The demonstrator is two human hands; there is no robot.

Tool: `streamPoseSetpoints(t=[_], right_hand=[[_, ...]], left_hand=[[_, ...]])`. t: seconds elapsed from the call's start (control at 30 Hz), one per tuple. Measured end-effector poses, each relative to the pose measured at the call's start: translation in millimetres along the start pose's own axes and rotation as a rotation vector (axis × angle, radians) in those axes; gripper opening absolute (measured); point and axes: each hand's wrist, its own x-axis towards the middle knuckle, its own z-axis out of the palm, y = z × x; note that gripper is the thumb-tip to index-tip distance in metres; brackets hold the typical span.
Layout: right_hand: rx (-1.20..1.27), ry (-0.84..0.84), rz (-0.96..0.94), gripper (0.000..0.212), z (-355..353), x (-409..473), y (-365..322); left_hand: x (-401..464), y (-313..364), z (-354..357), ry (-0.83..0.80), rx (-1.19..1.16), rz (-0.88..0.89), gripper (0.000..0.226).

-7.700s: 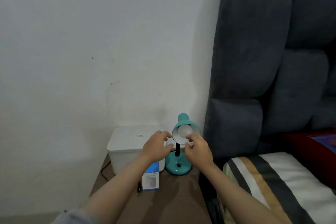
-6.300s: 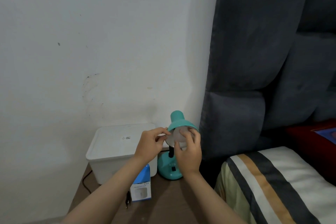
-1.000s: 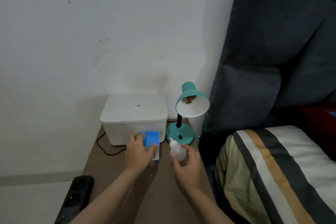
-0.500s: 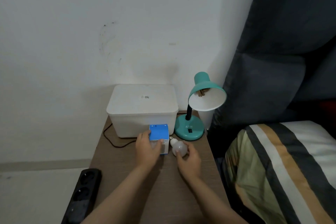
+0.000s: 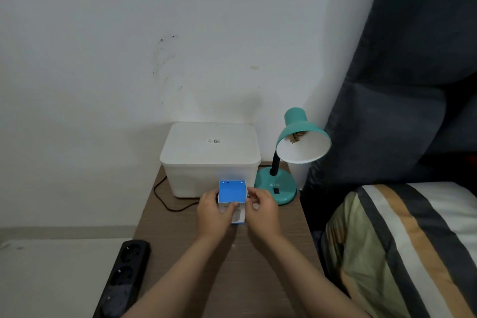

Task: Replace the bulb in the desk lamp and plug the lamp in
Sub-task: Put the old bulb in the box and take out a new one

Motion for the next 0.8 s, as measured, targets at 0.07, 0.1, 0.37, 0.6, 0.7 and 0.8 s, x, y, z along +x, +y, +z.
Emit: streamPoseSetpoints(t=[0.07,0.1,0.37,0.6,0.7,0.8], right_hand=[[0.007,-0.029,0.049,0.031,0,6,-1],[0.012,-0.046,0.074,0.033,1,9,-1],[0.136,-0.122,0.149,0.03,2,9,-2],[0.171,-0.086,0.106,0.032,2,3,-3],[0.2,-0.063,0.035,0.032,0,-2,-4],[0.293,-0.048,0.026,0.035,0,-8,-3]], left_hand=[[1,-1,-1,-0.008,-0.007,-0.003,0.047],[2,-2,-1,-0.011,-0.016,-0.01,0.047],[3,-12,-4,-0.01,-0.074,-0.041,0.051],[-3,-11,-9,-0.019,-0.132,-0.032,0.051],[-4,-13,-11,-0.032,-0.132,-0.032,0.054],[-6,-13,-13,-0.05,-0.134,-0.048,0.059]])
